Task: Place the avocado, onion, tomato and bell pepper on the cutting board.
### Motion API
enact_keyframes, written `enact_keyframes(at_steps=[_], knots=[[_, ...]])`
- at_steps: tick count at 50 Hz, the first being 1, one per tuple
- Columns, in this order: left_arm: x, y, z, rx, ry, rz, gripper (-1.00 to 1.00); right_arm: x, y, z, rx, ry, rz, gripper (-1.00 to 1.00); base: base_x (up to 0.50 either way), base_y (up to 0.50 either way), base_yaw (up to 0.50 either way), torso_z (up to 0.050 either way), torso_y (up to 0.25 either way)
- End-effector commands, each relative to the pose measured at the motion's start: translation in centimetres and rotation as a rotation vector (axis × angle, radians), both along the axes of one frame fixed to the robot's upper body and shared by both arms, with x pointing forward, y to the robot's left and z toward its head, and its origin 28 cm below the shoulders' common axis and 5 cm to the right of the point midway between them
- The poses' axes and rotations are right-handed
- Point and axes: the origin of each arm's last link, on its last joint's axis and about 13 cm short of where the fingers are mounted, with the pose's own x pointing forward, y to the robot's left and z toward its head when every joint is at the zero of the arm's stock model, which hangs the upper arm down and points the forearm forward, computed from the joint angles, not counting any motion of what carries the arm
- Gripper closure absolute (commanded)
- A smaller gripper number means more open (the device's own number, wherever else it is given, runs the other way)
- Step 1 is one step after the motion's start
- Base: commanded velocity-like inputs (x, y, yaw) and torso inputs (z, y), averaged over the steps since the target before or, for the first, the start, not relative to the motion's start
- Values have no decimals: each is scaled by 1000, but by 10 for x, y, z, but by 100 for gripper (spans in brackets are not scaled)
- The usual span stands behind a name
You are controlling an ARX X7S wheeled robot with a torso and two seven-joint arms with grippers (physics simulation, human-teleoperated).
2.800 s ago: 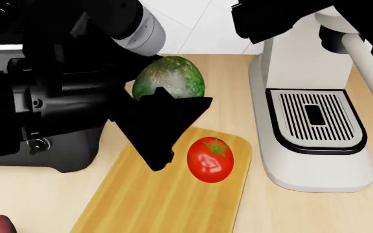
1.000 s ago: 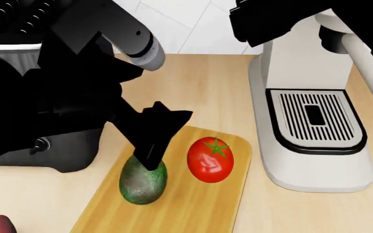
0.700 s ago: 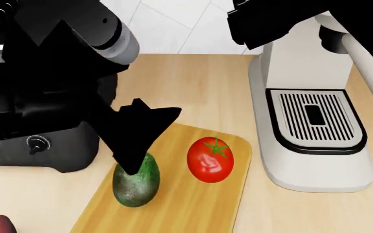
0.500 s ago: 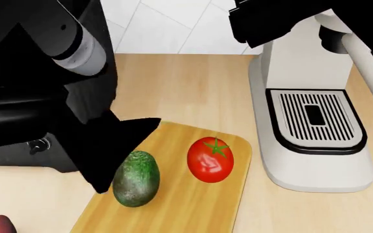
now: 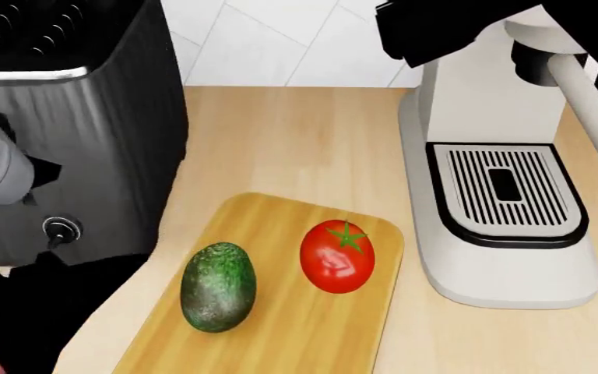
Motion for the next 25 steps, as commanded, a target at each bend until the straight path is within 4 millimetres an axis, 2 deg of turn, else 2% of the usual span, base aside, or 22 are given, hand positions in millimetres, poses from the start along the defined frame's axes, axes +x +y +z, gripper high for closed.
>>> enact_keyframes(at_steps=[1, 14, 25], knots=[[-9, 20, -6, 10, 17, 82, -100, 3, -1, -3, 6, 2, -1, -100, 0, 0, 0, 0, 0], [-15, 45, -32, 19, 90, 206, -100, 11, 2, -7, 10, 9, 14, -100, 0, 0, 0, 0, 0], [-14, 61, -31, 58, 86, 286, -100, 12, 3, -5, 4, 7, 14, -100, 0, 0, 0, 0, 0]])
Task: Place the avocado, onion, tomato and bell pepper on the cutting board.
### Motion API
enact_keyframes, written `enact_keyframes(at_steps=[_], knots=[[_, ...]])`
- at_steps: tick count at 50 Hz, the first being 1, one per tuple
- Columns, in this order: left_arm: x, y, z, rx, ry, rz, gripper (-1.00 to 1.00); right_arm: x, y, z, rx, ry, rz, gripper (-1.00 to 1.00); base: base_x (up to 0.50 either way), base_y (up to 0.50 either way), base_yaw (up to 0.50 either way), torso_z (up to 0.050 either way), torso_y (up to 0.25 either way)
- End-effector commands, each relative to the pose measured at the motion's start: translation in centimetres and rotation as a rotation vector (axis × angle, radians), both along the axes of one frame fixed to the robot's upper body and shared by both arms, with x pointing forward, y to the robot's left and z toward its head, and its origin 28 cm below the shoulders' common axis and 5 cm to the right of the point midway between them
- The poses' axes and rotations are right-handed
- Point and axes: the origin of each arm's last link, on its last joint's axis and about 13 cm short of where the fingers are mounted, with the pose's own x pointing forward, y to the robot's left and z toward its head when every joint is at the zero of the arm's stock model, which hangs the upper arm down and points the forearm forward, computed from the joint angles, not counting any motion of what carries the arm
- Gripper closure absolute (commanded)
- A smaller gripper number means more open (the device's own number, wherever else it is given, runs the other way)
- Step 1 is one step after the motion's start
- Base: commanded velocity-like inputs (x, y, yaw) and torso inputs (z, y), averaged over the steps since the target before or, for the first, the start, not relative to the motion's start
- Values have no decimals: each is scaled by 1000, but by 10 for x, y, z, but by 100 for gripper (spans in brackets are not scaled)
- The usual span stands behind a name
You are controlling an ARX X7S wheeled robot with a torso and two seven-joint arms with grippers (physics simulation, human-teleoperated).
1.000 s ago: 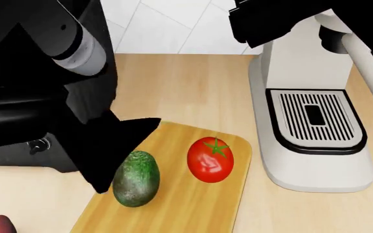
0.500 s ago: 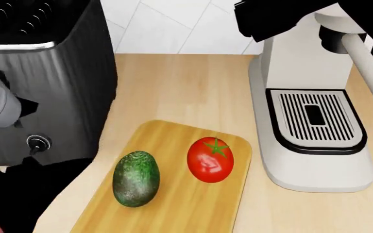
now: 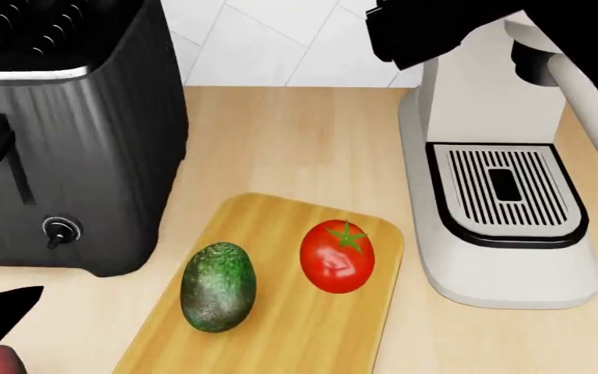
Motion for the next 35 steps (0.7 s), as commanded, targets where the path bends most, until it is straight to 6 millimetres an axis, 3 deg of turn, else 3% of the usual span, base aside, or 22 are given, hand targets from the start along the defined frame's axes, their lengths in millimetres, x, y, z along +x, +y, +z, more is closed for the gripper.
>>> enact_keyframes(at_steps=[1, 35], knots=[[-2, 17, -3, 33, 12, 82, -100, 2, 1, 0, -3, -1, 2, -100, 0, 0, 0, 0, 0], [-41, 49, -7, 112, 72, 242, -100, 11, 4, -2, -3, 1, 14, -100, 0, 0, 0, 0, 0]])
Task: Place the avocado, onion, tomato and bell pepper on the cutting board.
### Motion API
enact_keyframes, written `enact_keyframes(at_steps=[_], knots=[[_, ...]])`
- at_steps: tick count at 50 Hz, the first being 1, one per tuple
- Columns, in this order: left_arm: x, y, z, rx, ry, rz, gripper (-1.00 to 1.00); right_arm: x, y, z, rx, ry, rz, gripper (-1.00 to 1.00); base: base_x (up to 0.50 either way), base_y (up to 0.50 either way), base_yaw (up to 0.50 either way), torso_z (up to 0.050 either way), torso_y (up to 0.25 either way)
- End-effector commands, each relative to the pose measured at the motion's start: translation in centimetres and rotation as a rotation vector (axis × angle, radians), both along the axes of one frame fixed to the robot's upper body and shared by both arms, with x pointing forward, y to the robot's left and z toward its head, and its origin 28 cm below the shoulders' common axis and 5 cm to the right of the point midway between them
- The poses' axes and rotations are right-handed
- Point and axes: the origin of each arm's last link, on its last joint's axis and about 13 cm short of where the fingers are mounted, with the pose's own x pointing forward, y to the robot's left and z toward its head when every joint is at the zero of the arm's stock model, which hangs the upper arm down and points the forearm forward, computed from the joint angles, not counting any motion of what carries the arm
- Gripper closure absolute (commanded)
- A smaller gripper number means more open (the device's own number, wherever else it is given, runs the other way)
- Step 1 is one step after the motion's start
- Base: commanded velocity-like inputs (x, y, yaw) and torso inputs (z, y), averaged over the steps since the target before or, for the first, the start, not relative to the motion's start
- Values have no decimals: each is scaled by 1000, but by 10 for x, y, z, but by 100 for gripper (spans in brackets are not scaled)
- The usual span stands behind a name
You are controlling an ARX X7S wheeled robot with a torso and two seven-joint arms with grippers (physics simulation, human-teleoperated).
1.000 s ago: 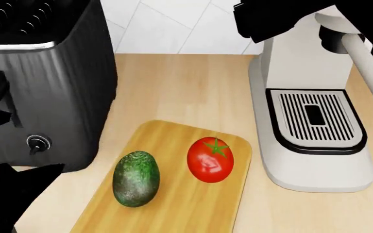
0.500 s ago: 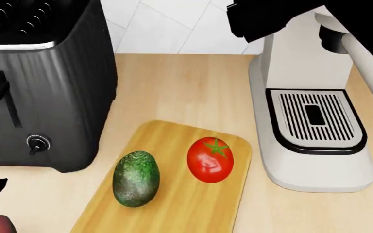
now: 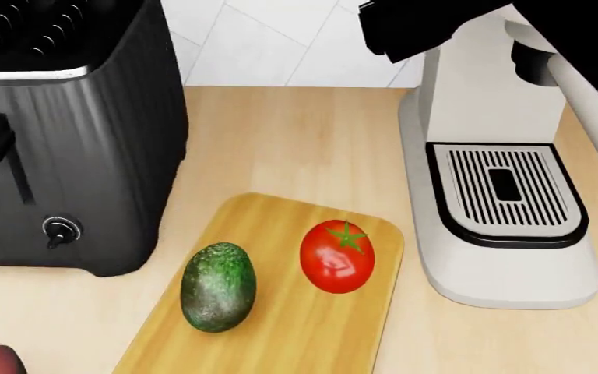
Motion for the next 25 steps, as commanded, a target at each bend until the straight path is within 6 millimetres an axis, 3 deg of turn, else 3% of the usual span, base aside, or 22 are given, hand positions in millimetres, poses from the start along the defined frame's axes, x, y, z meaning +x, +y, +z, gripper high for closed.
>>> enact_keyframes(at_steps=[1, 25], knots=[[-13, 10, -1, 56, 22, 51, -100, 3, 2, -1, -1, 3, 8, -100, 0, 0, 0, 0, 0], [-23, 17, -14, 100, 108, 57, -100, 3, 2, 1, -1, -4, 6, -100, 0, 0, 0, 0, 0]])
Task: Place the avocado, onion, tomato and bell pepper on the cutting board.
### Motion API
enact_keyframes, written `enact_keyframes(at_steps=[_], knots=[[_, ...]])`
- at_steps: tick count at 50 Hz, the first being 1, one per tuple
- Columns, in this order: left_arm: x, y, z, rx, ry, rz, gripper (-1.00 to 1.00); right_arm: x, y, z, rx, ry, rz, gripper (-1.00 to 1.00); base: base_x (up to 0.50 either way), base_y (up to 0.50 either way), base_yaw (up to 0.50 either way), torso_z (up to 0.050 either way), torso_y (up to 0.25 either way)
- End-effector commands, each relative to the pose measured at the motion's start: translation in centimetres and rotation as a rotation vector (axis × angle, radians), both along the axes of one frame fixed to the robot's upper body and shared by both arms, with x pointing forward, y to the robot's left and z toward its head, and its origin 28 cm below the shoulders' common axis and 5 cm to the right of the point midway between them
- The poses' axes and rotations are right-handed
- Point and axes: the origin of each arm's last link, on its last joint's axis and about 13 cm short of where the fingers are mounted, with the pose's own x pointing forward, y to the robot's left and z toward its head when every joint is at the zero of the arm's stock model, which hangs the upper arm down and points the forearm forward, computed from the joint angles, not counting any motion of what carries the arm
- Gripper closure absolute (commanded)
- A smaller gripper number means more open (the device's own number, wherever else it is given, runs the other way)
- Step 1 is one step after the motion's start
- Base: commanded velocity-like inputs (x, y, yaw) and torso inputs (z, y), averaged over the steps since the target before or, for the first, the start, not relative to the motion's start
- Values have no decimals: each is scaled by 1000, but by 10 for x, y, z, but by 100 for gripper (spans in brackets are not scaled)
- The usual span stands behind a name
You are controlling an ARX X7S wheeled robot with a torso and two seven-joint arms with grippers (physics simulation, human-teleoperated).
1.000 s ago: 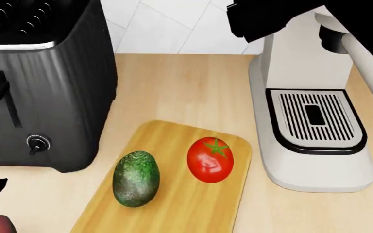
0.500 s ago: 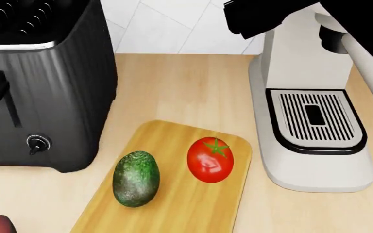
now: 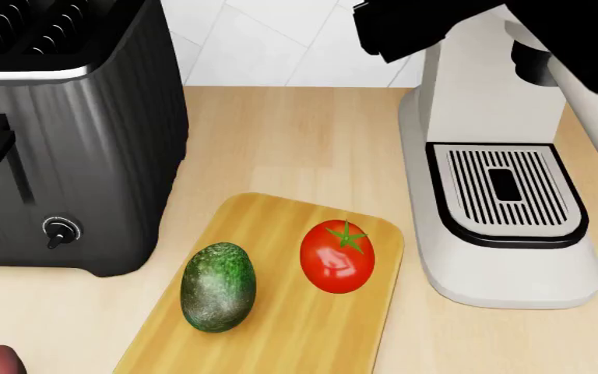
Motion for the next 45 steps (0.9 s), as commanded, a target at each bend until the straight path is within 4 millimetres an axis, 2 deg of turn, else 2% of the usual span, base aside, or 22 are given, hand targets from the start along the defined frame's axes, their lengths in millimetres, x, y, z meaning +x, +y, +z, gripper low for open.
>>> enact_keyframes(at_steps=[1, 8, 25, 45], knots=[[-7, 3, -4, 18, 50, -4, -100, 1, 0, 2, -1, -3, -1, -100, 0, 0, 0, 0, 0], [-14, 4, 4, 23, 63, -7, -100, 2, 0, 3, -1, -7, 2, -100, 0, 0, 0, 0, 0], [-36, 6, 0, 38, 154, -45, -100, 4, 3, 5, -7, -9, 7, -100, 0, 0, 0, 0, 0], [-28, 14, -19, 21, 184, 2, -100, 2, 1, 2, 0, -6, 1, -100, 0, 0, 0, 0, 0]])
